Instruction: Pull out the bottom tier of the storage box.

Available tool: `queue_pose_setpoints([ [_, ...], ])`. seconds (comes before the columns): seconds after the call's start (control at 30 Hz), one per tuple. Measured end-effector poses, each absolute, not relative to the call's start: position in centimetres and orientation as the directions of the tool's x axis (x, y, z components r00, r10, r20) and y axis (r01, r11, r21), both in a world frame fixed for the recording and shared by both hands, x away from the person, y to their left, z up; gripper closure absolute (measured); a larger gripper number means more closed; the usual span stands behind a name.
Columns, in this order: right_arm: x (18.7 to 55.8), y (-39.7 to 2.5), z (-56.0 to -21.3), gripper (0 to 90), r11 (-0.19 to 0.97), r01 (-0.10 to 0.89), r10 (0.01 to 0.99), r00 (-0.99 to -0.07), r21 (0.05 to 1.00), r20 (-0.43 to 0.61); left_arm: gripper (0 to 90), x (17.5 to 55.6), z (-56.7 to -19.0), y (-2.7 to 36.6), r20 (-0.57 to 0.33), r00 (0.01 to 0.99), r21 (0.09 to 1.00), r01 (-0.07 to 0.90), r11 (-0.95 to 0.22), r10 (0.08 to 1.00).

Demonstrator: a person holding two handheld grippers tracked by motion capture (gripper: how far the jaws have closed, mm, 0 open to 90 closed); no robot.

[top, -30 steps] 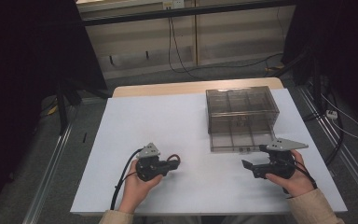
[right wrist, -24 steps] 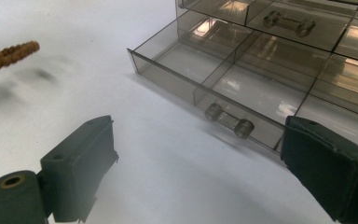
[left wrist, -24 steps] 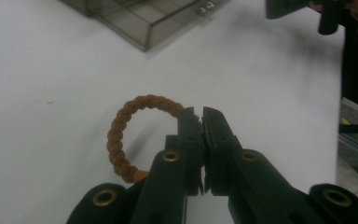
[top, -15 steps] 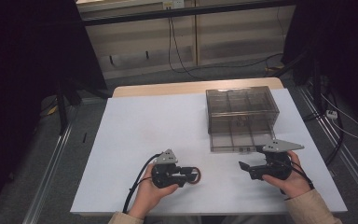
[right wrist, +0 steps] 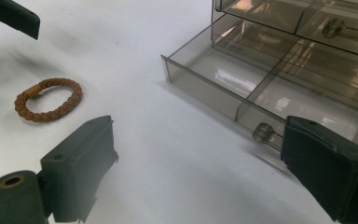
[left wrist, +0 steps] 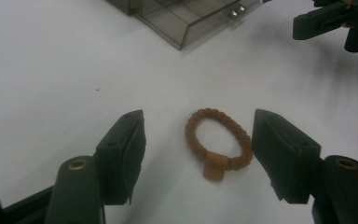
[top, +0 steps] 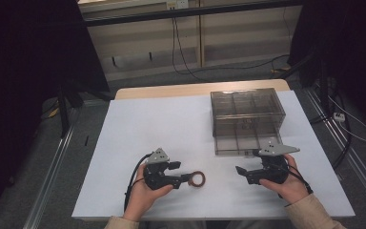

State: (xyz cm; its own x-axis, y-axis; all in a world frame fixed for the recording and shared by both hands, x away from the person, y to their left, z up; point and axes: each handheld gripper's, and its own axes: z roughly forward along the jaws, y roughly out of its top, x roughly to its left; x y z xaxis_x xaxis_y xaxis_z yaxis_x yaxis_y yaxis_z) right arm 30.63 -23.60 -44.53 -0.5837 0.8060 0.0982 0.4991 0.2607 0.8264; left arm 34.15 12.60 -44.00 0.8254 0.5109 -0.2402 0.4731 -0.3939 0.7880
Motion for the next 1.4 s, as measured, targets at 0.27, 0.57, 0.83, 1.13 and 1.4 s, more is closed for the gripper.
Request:
queue_pose_setpoints([
  [0.27,31.0,-22.8,-44.5,9.5,0.263,0.49,0.8,-0.593,0.831,0.096,26.0,34.4,-43.7,14.2,-0.235,0.8,0.798,0.483,-0.36,0.552],
  [0.57,31.3,-21.8,-44.5,7.7,0.258,0.475,0.798,-0.596,0.841,0.092,15.7,34.6,-43.5,15.8,-0.24,0.779,0.799,0.498,-0.338,0.579],
  [0.83,31.6,-20.7,-44.5,7.3,0.27,0.466,0.786,-0.612,0.843,0.087,12.6,34.9,-43.4,17.3,-0.234,0.757,0.802,0.505,-0.319,0.609],
  [1.13,31.8,-20.3,-44.7,7.4,0.275,0.469,0.785,-0.614,0.84,0.086,9.8,35.0,-43.1,18.1,-0.215,0.752,0.803,0.499,-0.325,0.623],
  [1.4,31.8,-19.9,-44.5,7.8,0.271,0.462,0.78,-0.619,0.845,0.088,8.6,35.0,-43.3,18.7,-0.199,0.762,0.793,0.495,-0.355,0.616],
])
